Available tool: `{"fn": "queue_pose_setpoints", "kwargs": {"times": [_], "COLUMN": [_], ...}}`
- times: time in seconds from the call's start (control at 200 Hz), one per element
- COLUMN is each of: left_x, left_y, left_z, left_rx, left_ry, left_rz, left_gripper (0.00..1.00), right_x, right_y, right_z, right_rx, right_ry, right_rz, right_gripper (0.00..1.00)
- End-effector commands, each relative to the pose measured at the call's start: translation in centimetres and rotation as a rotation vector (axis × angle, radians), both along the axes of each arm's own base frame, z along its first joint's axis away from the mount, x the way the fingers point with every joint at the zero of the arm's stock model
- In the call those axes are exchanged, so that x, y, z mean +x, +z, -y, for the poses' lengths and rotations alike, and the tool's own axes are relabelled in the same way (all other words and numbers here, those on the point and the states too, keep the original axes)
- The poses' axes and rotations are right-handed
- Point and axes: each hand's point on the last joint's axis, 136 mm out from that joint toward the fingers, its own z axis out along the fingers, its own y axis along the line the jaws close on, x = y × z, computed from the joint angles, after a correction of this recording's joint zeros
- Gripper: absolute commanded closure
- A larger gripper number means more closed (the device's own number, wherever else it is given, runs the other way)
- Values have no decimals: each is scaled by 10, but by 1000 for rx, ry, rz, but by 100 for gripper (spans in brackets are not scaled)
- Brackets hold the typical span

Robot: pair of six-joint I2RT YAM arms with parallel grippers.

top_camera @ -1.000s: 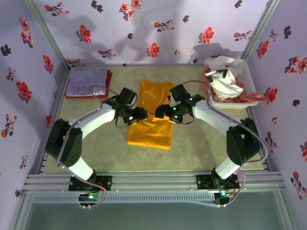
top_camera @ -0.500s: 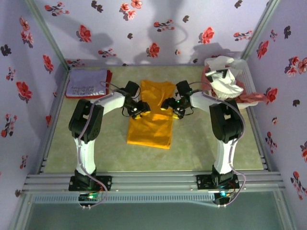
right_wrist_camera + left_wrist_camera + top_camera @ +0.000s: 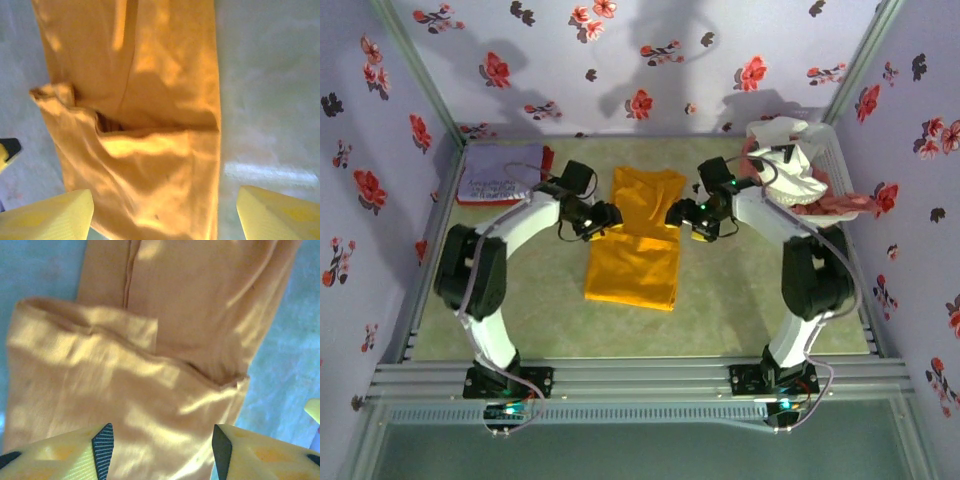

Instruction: Fold and stack the t-shirts

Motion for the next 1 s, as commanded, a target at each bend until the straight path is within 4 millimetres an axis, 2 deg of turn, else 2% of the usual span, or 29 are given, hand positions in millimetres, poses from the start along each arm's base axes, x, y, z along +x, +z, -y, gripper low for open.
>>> {"fn": "queue_pose_setpoints", "kwargs": {"times": [0.0, 0.105, 0.175, 0.27, 0.4, 0.48, 0.725, 0.995], "left_x": [-44, -77, -94, -114, -132, -141, -144, -135], "left_y": [-10, -24, -32, -43, -52, -59, -71, -74], "left_z": [-30, -48, -56, -63, -67, -68, -56, -45], "left_rx": [90, 114, 112, 105, 91, 85, 21, 0], "left_ry": [-27, -9, 12, 34, 51, 59, 76, 67], "left_rz": [-62, -93, -102, -127, -144, -152, -152, -144], "left_gripper": [42, 42, 44, 46, 49, 50, 53, 59], "right_x": [-46, -78, -100, -124, -142, -149, -158, -156], "right_y": [-7, -14, -23, -36, -49, -55, -64, -76], "right_z": [25, 27, 19, 9, -4, -10, -28, -30], "right_rx": [-117, -121, -102, -90, -75, -70, -32, -55], "right_ry": [41, 46, 54, 51, 50, 53, 68, 68], "right_rz": [-63, -107, -134, -156, -176, -188, -198, -221], "right_gripper": [25, 29, 30, 39, 47, 47, 46, 48]}}
